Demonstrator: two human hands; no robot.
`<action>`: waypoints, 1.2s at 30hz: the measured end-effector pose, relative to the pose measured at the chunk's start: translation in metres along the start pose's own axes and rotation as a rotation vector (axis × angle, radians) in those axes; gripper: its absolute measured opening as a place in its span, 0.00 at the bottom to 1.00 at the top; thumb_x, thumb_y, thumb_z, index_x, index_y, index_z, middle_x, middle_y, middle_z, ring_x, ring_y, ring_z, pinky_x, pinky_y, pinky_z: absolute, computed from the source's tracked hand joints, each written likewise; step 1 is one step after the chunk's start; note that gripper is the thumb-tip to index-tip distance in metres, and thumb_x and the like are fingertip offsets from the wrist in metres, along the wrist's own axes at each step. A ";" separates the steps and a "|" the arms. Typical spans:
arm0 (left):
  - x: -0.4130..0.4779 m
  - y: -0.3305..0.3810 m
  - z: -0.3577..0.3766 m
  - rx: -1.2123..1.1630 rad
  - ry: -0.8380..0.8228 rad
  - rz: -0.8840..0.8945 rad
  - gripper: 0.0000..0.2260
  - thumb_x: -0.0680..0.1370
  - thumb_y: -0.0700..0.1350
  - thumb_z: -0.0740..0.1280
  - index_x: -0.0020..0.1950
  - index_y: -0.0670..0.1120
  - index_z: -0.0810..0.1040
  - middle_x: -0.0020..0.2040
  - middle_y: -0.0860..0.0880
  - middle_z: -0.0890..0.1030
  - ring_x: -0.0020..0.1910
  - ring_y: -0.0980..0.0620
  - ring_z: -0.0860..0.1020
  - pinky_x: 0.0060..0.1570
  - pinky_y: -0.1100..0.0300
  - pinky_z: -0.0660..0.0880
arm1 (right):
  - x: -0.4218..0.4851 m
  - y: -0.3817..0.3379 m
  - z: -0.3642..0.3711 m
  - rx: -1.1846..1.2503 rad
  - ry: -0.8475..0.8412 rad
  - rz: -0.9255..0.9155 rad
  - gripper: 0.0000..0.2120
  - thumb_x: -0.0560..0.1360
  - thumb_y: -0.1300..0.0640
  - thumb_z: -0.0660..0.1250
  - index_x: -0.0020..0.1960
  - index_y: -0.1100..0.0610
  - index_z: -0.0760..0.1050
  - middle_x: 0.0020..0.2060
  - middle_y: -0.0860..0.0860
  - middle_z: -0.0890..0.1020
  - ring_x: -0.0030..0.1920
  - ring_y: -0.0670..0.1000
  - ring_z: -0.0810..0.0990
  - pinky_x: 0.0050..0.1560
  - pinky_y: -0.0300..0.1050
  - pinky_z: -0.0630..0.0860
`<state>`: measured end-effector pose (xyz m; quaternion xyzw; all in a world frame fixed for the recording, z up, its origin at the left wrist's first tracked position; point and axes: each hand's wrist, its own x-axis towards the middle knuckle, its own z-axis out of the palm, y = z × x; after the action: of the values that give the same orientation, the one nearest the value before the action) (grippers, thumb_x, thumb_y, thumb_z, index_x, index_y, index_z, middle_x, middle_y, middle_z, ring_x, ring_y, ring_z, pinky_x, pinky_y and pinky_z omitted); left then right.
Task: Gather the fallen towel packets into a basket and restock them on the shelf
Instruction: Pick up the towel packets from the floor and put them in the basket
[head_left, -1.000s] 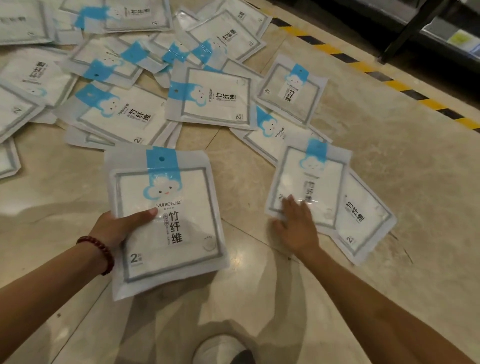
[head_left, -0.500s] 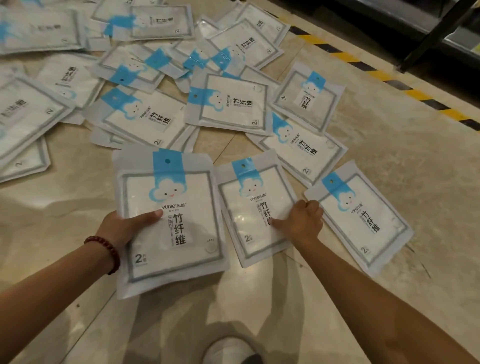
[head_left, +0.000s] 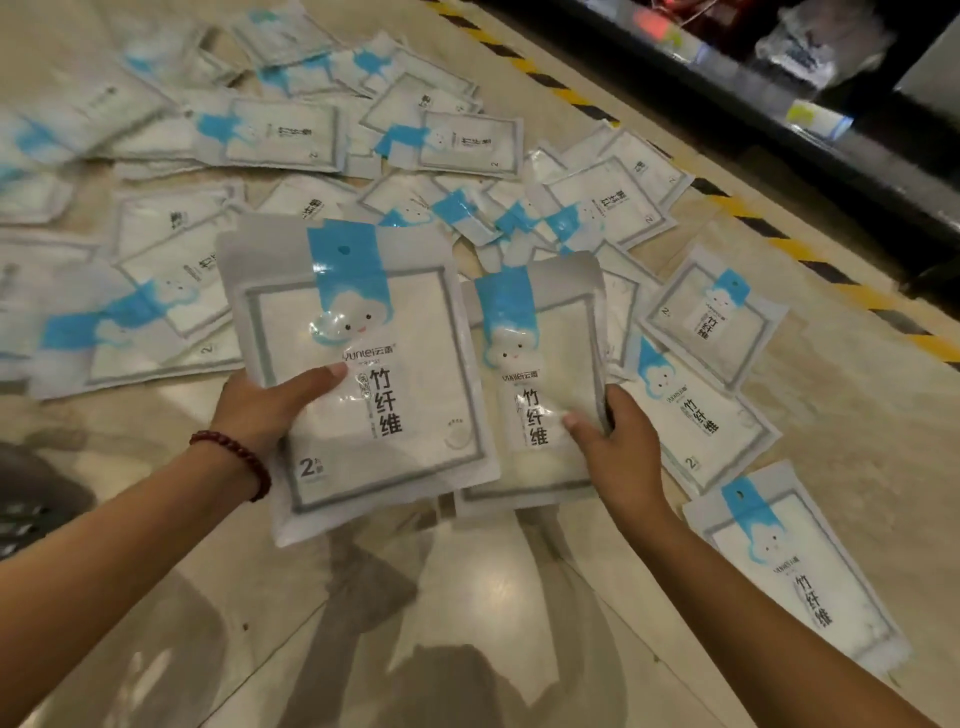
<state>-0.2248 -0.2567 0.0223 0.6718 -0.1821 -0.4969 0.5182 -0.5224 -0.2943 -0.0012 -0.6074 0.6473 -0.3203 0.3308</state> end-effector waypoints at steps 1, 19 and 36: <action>-0.001 0.014 -0.002 -0.029 0.014 0.022 0.21 0.55 0.49 0.77 0.47 0.50 0.80 0.39 0.55 0.85 0.37 0.55 0.84 0.28 0.63 0.77 | 0.008 -0.017 0.001 0.049 0.000 0.001 0.06 0.74 0.61 0.68 0.43 0.56 0.71 0.35 0.44 0.76 0.34 0.36 0.73 0.33 0.28 0.68; -0.163 0.233 -0.151 -0.375 0.464 0.375 0.22 0.57 0.47 0.79 0.50 0.47 0.82 0.48 0.47 0.85 0.47 0.48 0.83 0.40 0.54 0.81 | 0.037 -0.383 0.060 0.509 -0.465 -0.385 0.10 0.73 0.60 0.69 0.44 0.46 0.73 0.43 0.44 0.80 0.44 0.45 0.80 0.44 0.39 0.77; -0.264 0.149 -0.373 -0.513 1.117 0.122 0.17 0.66 0.43 0.77 0.53 0.42 0.80 0.43 0.45 0.84 0.41 0.47 0.83 0.42 0.54 0.79 | -0.107 -0.516 0.248 0.074 -0.805 -0.941 0.12 0.74 0.58 0.68 0.39 0.52 0.64 0.34 0.44 0.70 0.34 0.42 0.69 0.29 0.34 0.62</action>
<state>0.0189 0.0769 0.2677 0.6729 0.2040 -0.0673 0.7079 -0.0187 -0.2204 0.2815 -0.8890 0.1233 -0.1996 0.3932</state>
